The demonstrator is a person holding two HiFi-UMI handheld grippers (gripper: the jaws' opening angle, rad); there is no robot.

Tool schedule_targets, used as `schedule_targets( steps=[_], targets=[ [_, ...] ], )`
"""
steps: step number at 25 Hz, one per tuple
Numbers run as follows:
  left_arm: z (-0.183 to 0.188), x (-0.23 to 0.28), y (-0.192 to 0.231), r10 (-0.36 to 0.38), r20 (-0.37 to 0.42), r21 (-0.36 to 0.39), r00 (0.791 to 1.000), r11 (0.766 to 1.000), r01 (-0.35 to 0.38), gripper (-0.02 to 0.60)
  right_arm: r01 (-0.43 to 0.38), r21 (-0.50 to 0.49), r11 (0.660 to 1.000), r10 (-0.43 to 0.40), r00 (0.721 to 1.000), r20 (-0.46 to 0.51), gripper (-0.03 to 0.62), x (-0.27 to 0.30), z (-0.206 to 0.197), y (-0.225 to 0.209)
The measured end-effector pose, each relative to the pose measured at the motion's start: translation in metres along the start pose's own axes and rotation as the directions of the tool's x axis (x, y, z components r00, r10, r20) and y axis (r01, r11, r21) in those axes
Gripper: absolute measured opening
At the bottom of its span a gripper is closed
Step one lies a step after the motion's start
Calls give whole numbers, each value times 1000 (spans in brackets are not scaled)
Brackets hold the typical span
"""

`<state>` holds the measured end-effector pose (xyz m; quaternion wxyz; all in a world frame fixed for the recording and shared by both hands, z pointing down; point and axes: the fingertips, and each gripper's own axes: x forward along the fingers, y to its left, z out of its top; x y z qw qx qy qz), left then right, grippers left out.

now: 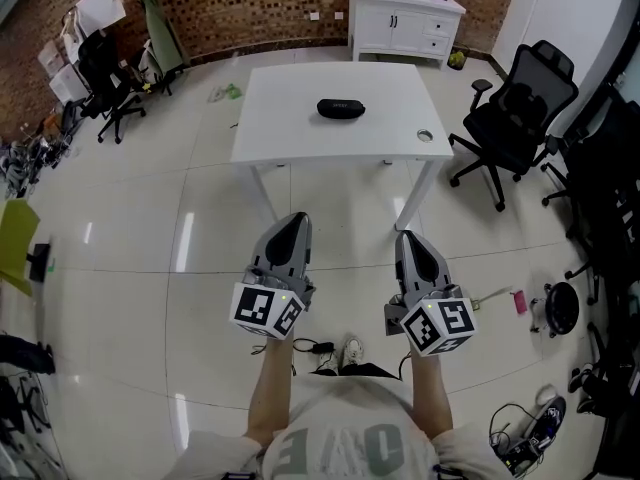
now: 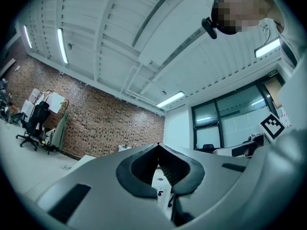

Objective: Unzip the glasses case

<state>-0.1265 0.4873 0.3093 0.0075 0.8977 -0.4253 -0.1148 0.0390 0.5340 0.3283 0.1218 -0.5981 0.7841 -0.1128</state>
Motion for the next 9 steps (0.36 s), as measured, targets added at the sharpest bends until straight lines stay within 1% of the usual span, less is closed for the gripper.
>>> schedule_targets(
  steps=[9],
  targets=[
    [-7,2,16,31,-4,-29,1000,999,-31,5,-6,1,1000,6,1000,-5,0,10,-6,-3]
  ],
)
